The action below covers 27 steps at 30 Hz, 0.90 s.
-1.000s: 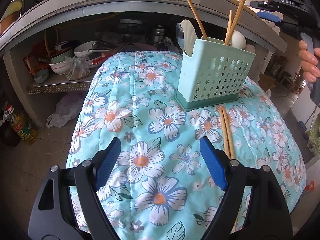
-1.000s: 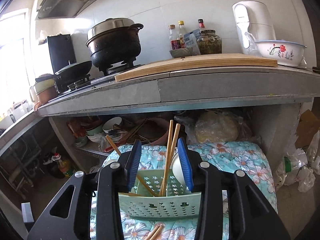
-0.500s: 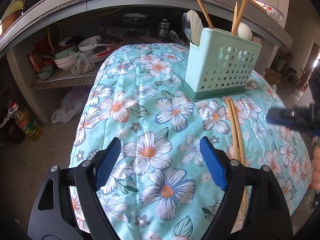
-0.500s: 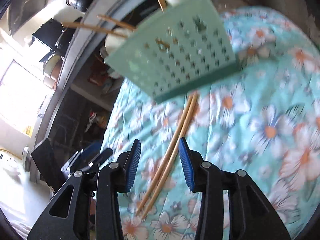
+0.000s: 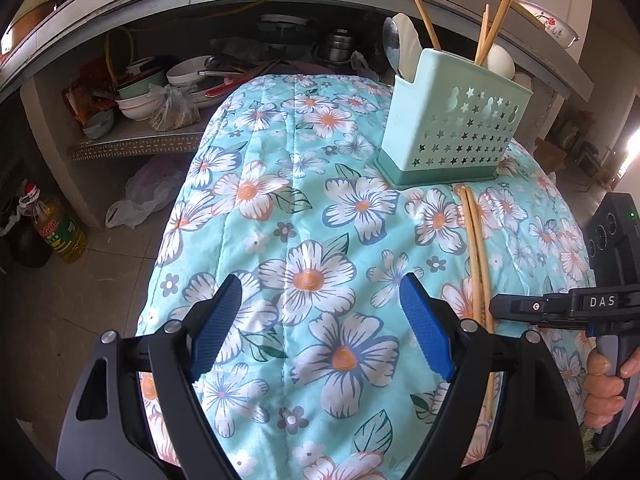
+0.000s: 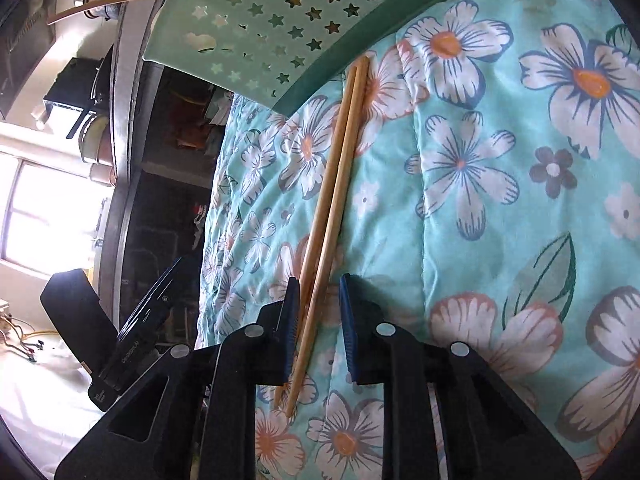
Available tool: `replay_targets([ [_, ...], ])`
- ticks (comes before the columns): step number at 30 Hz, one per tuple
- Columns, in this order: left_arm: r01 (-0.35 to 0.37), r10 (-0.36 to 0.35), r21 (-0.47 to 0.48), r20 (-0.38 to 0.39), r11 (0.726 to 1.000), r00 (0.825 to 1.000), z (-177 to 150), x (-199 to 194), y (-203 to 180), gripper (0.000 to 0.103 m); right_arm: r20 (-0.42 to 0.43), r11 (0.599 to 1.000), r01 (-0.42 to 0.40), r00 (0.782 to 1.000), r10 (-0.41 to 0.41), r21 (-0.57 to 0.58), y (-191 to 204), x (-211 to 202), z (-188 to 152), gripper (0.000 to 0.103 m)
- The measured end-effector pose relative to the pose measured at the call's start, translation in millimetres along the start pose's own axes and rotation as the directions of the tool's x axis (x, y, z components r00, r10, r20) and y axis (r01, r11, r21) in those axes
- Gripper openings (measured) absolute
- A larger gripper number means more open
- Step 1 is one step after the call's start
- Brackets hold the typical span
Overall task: Organize utensils
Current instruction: 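Move the right gripper down to the chopstick pile and grasp one, then grasp a wooden chopstick with the left gripper while the right holds its chopstick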
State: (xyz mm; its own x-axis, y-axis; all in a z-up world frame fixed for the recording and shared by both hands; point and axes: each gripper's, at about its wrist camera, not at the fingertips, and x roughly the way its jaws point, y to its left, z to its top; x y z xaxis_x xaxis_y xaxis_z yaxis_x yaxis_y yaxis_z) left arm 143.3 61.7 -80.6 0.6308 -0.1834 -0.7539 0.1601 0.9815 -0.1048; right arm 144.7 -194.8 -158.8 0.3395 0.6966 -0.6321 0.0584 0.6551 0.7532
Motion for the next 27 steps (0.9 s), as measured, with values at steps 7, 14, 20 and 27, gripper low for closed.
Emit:
replay_targets([
  [7,0.002,-0.002,-0.001,0.002,1.0,1.0,1,-5,-3,0.077,0.003,0.999,-0.038,0.999,0.038,0.037,-9,3,2,0.009],
  [14,0.041,-0.041,-0.024,-0.012,0.999,0.999,1,-8,-5,0.077,0.028,0.994,-0.08,0.997,0.078,0.07,-22,-8,1,0.007],
  [20,0.142,-0.142,0.01,-0.031,0.99,0.989,-1,-7,-30,0.077,0.083,0.997,-0.044,0.996,0.038,0.067,-40,-42,0,0.006],
  [27,0.229,-0.215,0.129,-0.114,0.965,0.97,-16,11,-82,0.063,0.172,0.993,0.016,0.984,-0.036,0.119,-78,-92,-8,0.006],
])
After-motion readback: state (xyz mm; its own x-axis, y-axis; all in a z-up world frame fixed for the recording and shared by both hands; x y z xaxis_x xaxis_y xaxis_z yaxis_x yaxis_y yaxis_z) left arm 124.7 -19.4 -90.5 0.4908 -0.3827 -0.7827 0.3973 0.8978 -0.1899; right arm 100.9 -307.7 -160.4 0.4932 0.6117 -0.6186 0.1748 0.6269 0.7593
